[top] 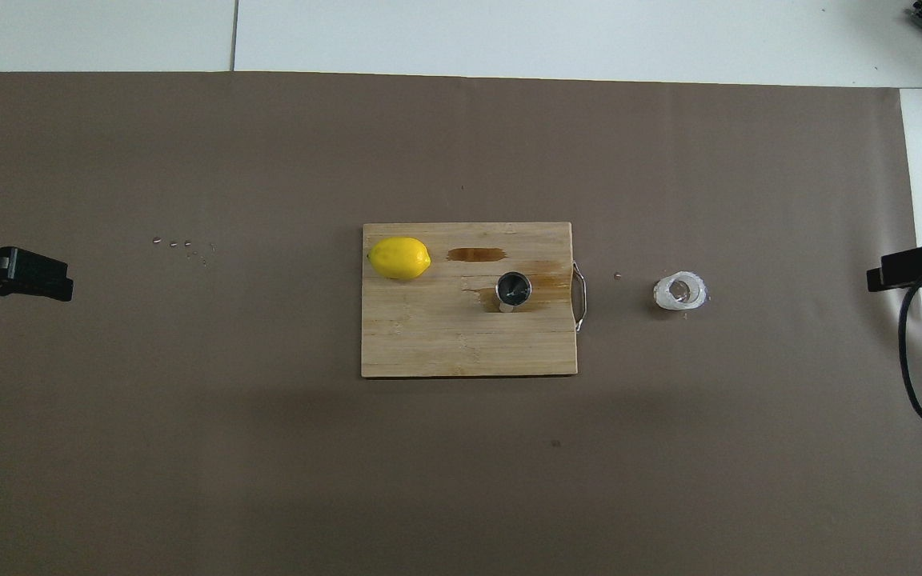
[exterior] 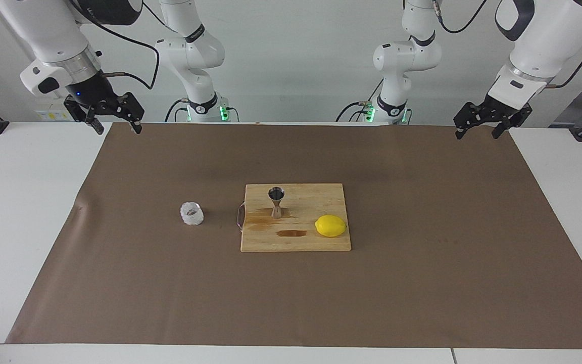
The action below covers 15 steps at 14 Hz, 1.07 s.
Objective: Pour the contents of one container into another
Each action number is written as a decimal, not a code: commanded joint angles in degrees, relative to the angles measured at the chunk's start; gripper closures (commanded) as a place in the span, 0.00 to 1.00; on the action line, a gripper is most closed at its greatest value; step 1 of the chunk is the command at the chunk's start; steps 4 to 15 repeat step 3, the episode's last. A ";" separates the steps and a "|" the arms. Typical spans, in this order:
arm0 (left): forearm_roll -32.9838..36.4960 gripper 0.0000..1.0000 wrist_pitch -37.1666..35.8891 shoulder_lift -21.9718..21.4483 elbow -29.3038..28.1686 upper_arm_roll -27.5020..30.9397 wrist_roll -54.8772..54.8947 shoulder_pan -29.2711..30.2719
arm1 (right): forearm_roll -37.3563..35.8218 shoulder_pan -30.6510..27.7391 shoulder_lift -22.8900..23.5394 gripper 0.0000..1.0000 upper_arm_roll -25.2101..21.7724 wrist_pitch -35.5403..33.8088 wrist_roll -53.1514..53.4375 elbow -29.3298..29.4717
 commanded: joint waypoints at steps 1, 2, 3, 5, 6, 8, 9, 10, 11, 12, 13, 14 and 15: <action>0.99 0.00 -0.13 -0.41 -0.36 -0.05 0.14 0.14 | -0.21 0.00 1.11 0.00 0.33 -0.44 1.71 1.71; 0.99 0.00 -0.13 -0.41 -0.36 -0.05 0.14 0.14 | -0.30 -0.09 0.93 0.00 0.33 -0.35 1.62 1.62; 0.99 0.00 -0.13 -0.41 -0.45 -0.05 0.14 0.14 | -0.21 -0.09 0.93 0.00 0.33 -0.09 1.44 1.62; 0.99 0.00 -0.13 -0.41 -0.45 -0.05 0.14 0.14 | -0.21 -0.09 0.93 0.00 0.33 -0.09 1.44 1.62; 0.99 0.00 -0.13 -0.41 -0.45 -0.05 0.14 0.14 | -0.21 -0.09 0.93 0.00 0.33 -0.09 1.44 1.62; 0.99 0.00 -0.13 -0.41 -0.45 -0.05 0.14 0.14 | -0.21 -0.09 0.93 0.00 0.33 -0.09 1.44 1.62; 0.99 0.00 -0.13 -0.41 -0.45 -0.05 0.14 0.14 | -0.21 -0.09 0.93 0.00 0.33 -0.09 1.44 1.62; 0.99 0.00 -0.13 -0.41 -0.45 -0.05 0.14 0.14 | -0.21 -0.09 0.93 0.00 0.33 -0.09 1.44 1.62; 0.99 0.00 -0.13 -0.41 -0.45 -0.05 0.14 0.14 | -0.21 -0.09 0.93 0.00 0.33 -0.09 1.44 1.62; 0.99 0.00 -0.13 -0.41 -0.45 -0.05 0.14 0.14 | -0.21 -0.09 0.93 0.00 0.33 -0.09 1.44 1.62; 0.99 0.00 -0.13 -0.41 -0.45 -0.05 0.14 0.14 | -0.21 -0.09 0.93 0.00 0.33 -0.09 1.44 1.62; 0.99 0.00 -0.13 -0.41 -0.45 -0.05 0.14 0.14 | -0.21 -0.09 0.93 0.00 0.33 -0.09 1.44 1.62; 0.99 0.00 -0.13 -0.41 -0.45 -0.05 0.14 0.14 | -0.21 -0.09 0.93 0.00 0.33 -0.09 1.44 1.62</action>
